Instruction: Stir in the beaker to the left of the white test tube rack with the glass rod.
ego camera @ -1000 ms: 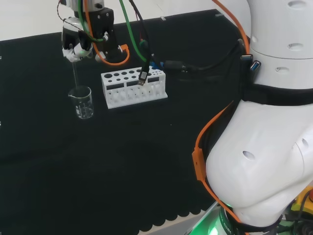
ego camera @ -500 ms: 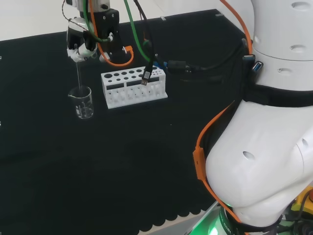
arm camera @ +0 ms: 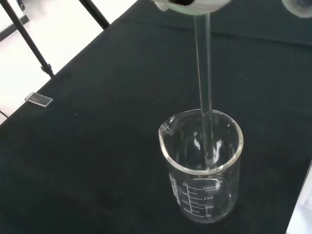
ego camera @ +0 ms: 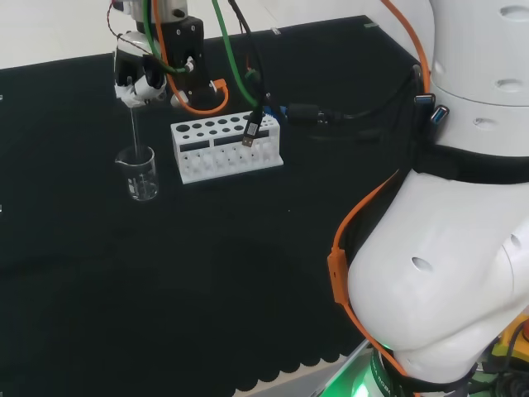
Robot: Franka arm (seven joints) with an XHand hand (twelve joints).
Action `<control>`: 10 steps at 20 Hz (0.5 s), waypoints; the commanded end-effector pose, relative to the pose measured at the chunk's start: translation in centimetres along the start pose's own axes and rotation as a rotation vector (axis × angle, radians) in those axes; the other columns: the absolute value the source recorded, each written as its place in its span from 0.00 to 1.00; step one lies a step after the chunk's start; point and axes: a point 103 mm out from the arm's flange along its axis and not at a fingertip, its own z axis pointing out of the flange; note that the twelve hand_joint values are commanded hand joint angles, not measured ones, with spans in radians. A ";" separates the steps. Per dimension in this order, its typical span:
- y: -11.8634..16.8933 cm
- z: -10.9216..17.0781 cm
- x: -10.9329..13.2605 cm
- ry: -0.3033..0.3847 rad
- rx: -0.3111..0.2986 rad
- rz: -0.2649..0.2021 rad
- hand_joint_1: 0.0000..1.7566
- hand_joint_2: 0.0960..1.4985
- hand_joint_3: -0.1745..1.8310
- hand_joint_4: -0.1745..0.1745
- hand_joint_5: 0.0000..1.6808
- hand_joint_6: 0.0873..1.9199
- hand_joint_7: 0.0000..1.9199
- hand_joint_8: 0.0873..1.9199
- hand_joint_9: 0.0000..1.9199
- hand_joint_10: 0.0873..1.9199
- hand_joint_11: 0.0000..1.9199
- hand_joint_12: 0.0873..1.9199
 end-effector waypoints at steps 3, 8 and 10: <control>-1.6 -0.7 0.8 0.011 -0.014 -0.006 0.75 0.65 0.08 0.00 0.70 0.19 0.69 0.33 0.93 0.10 0.79 0.33; -1.8 -0.7 0.8 0.007 -0.011 -0.003 0.75 0.65 0.08 0.00 0.70 0.19 0.69 0.33 0.93 0.10 0.79 0.33; -1.9 -0.7 0.8 0.004 -0.011 -0.001 0.75 0.65 0.08 0.00 0.70 0.19 0.69 0.33 0.93 0.10 0.79 0.33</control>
